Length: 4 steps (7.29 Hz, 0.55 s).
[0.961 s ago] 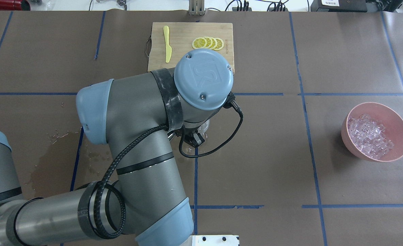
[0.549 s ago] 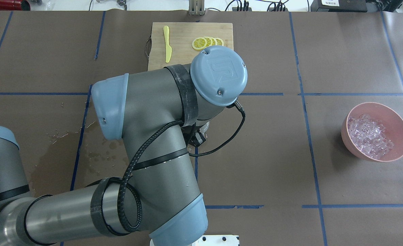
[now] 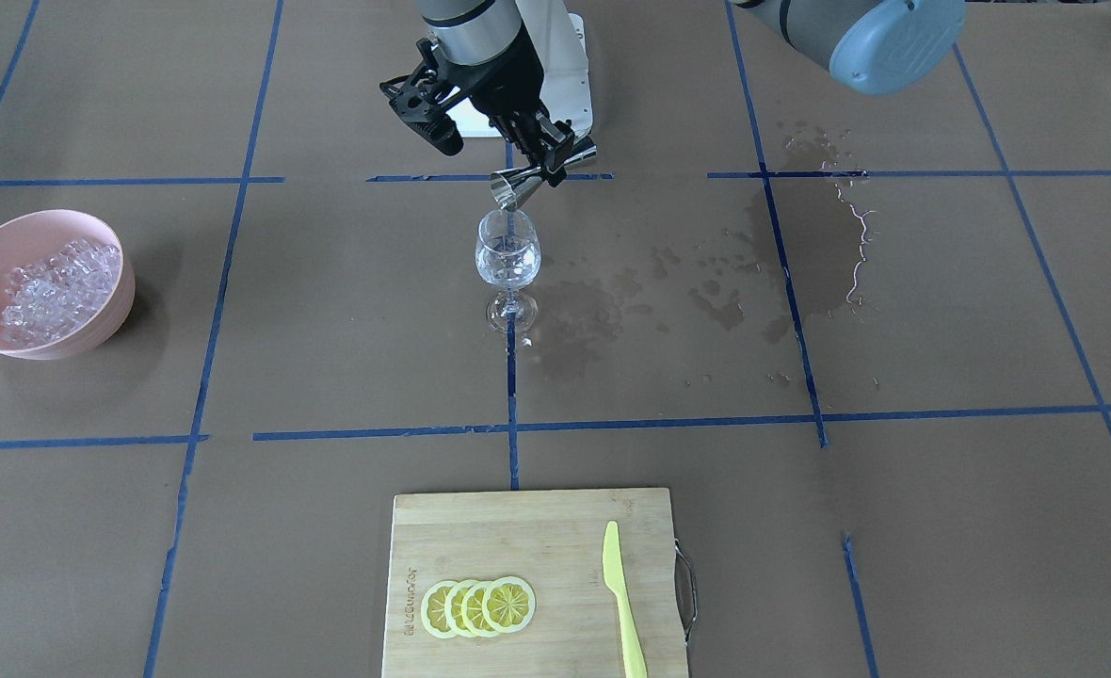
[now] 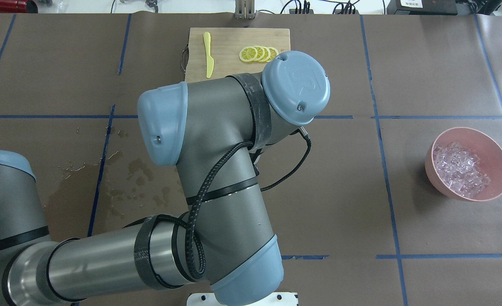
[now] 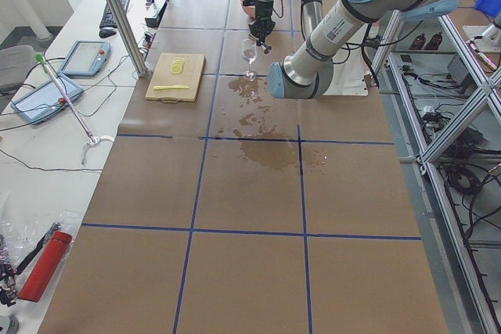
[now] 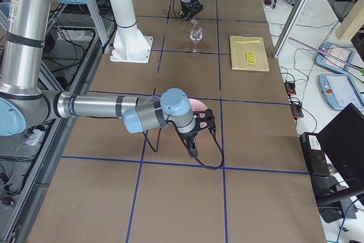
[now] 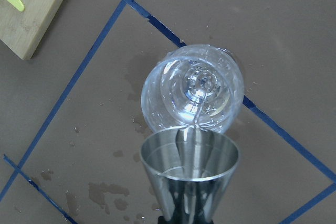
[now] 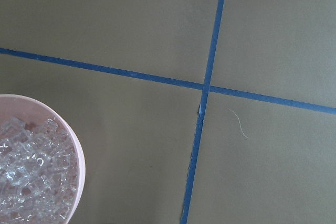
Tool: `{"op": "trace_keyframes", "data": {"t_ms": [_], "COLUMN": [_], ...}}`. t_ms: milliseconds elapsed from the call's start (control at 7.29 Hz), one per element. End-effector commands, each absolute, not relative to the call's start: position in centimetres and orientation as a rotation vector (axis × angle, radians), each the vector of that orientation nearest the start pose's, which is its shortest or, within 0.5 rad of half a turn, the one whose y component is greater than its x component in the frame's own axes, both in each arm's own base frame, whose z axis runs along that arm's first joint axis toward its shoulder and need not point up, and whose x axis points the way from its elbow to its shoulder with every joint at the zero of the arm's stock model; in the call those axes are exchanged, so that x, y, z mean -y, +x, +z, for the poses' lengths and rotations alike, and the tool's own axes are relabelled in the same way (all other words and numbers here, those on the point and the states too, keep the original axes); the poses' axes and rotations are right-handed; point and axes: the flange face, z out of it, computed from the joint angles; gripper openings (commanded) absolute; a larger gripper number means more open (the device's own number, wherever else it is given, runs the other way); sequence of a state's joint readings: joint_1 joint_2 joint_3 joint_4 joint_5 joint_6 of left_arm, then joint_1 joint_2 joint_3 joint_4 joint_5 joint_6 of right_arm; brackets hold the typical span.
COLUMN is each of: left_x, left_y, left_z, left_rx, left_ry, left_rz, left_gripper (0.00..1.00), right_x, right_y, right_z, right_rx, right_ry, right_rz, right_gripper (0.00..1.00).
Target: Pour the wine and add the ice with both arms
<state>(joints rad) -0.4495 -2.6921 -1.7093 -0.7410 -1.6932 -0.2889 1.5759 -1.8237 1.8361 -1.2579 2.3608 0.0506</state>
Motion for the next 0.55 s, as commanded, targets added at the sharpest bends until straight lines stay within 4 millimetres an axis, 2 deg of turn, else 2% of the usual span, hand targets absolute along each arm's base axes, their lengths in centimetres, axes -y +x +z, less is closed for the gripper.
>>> {"op": "trace_keyframes", "data": {"t_ms": [0,412], "left_x": [38.49,38.36], "left_y": [51.87,51.36], "left_z": [2.03,2.16], "left_rx": [-0.379,-0.388], "left_ry": [0.257,0.273], "left_rz": [0.851,0.854], "left_gripper": [0.00,0.00], "right_x": [40.30,40.30], "right_y": [6.44,6.44], "right_z": [60.31,60.39], "right_rx": [0.789,0.789], "right_ry": [0.291,0.290], "right_rz": [-0.077,-0.076], "right_gripper": [1.00,1.00]}}
